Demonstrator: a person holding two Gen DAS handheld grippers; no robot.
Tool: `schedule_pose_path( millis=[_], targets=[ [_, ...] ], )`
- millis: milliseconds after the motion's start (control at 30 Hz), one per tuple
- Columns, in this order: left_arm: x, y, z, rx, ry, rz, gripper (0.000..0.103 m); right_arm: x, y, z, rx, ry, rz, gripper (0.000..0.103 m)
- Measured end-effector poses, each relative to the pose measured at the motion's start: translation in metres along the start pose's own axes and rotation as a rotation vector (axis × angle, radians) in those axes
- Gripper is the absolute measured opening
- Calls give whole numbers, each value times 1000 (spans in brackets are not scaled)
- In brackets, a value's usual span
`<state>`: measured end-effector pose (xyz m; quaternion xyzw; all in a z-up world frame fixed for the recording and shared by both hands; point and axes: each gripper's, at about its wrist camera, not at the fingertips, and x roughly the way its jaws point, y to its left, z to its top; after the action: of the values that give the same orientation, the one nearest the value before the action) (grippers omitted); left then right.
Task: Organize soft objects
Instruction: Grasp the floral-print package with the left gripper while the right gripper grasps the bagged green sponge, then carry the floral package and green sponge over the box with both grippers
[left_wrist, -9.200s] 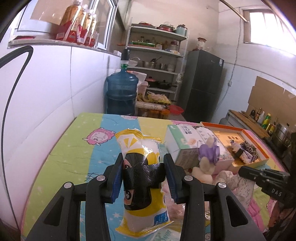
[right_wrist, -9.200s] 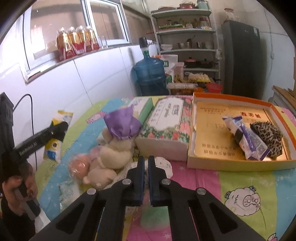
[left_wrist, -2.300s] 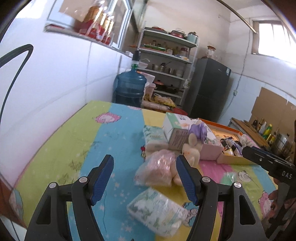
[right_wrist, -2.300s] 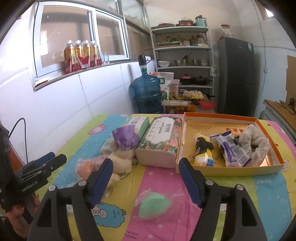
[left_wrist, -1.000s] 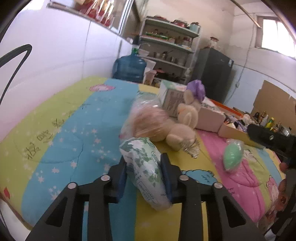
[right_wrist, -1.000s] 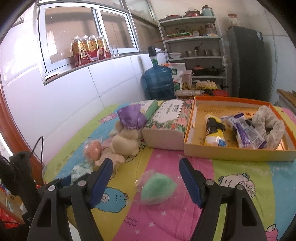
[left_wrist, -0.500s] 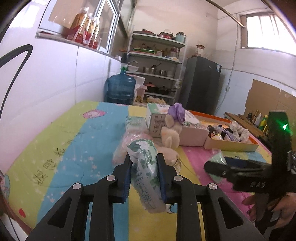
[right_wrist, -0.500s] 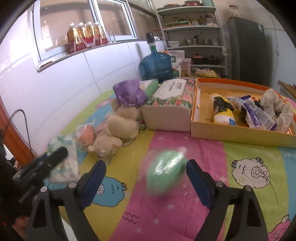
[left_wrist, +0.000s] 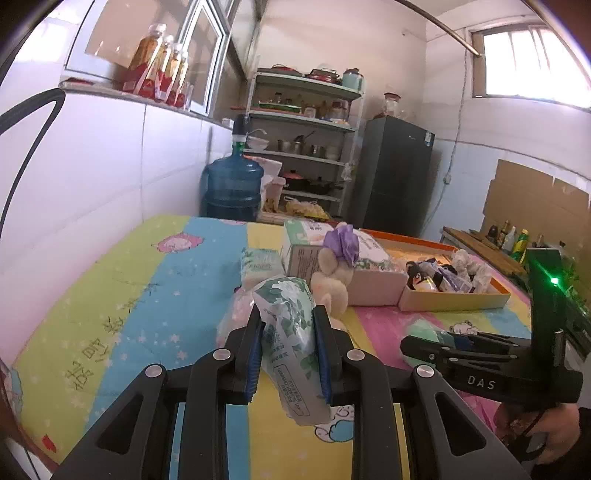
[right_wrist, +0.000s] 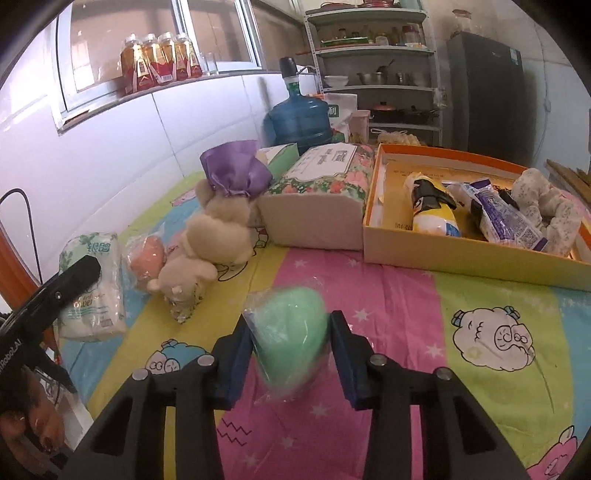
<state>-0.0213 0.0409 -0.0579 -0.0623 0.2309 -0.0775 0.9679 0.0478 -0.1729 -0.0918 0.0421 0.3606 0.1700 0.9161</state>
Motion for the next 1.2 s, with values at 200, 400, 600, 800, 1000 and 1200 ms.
schedule_pose_path(
  millis=[200,400,600,800,1000,1200],
  targets=[
    [2,-10,7,25,-7,-25,26,-15,-2,4,3,-47,-3,41],
    [5,-18,15,29,-13,-57,26,-29,-9,11,18,-87,-3,41],
    [12,-34,28,51,-16,-89,26,-44,-15,19,23,-128,-7,41],
    [26,-57,45,75,-2,-143,26,-60,-29,34,14,-180,-40,41],
    [41,-80,62,90,-7,-187,26,-71,-48,48,23,-212,-98,41],
    [62,-107,75,108,10,-213,26,-82,-69,58,45,-242,-148,41]
  ],
)
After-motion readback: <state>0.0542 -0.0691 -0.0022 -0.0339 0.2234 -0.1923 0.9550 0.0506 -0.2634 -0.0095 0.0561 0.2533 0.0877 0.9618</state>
